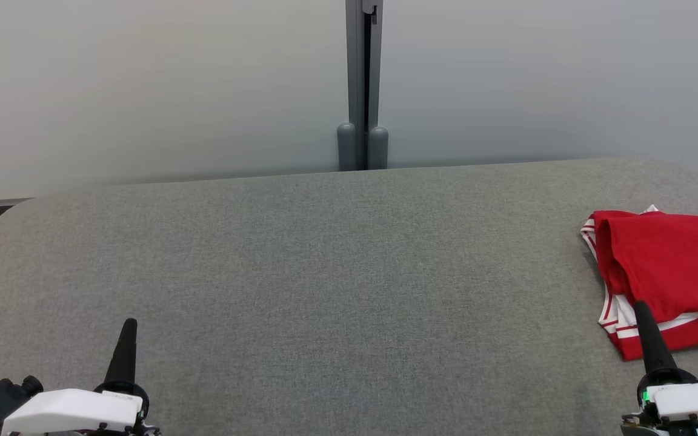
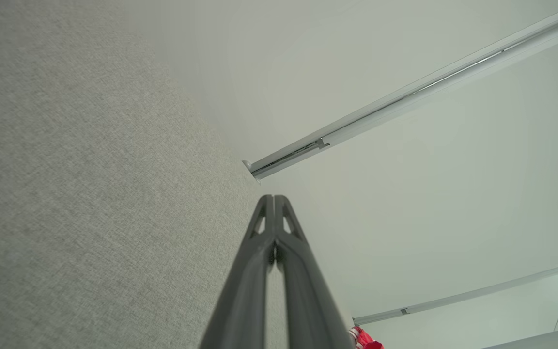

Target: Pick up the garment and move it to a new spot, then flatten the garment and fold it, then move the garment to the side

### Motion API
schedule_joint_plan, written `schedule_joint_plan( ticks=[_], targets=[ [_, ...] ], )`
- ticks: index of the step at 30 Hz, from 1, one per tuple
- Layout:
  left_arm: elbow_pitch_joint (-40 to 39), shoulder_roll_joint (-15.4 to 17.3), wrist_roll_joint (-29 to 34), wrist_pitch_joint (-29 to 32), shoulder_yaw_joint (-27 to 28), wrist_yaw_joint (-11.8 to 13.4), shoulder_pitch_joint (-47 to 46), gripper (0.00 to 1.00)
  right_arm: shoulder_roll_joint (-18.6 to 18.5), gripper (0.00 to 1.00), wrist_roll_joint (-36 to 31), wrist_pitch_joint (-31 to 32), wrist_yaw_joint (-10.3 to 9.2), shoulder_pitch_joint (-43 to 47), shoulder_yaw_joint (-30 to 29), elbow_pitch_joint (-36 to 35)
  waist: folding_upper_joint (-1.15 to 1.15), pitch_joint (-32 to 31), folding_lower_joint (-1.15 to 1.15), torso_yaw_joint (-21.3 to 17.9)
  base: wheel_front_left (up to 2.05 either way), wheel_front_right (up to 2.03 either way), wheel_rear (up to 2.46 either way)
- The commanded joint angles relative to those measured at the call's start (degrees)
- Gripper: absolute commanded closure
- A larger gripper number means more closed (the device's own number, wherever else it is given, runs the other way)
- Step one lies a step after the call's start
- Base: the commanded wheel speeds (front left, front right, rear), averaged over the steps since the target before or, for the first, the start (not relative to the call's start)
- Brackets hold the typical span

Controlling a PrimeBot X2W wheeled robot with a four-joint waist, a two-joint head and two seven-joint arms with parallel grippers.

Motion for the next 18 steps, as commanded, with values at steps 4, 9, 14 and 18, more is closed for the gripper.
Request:
schedule_joint_plan(
  ticks=[4,9,14,18],
  targets=[
    [0.04,-0.24,-2.70,0.66,1.29,-0.87,-2.31,1.00,-0.03,1.00,3.37,0.37,0.02,-2.01,-0.45,0.52,-0.01,0.25,0.00,-0.05,0.00,0.00,0.00],
    [0.34,-0.73,-4.45,1.21,1.88,-1.34,-2.70,1.00,0.12,1.00,5.46,0.55,0.02,-2.61,-0.58,1.13,-0.01,0.45,0.00,-0.09,0.00,0.00,0.00],
    [0.75,-1.35,-6.81,1.94,2.71,-2.04,-3.37,1.00,0.33,1.00,8.47,0.73,0.02,-3.51,-0.81,1.99,-0.01,0.76,0.00,-0.15,0.00,0.00,0.00],
    [1.04,-1.81,-8.43,2.47,3.27,-2.43,-3.92,1.00,0.47,1.00,10.44,0.87,0.02,-3.98,-0.97,2.52,-0.01,0.97,0.00,-0.19,0.00,0.00,0.00]
  ],
)
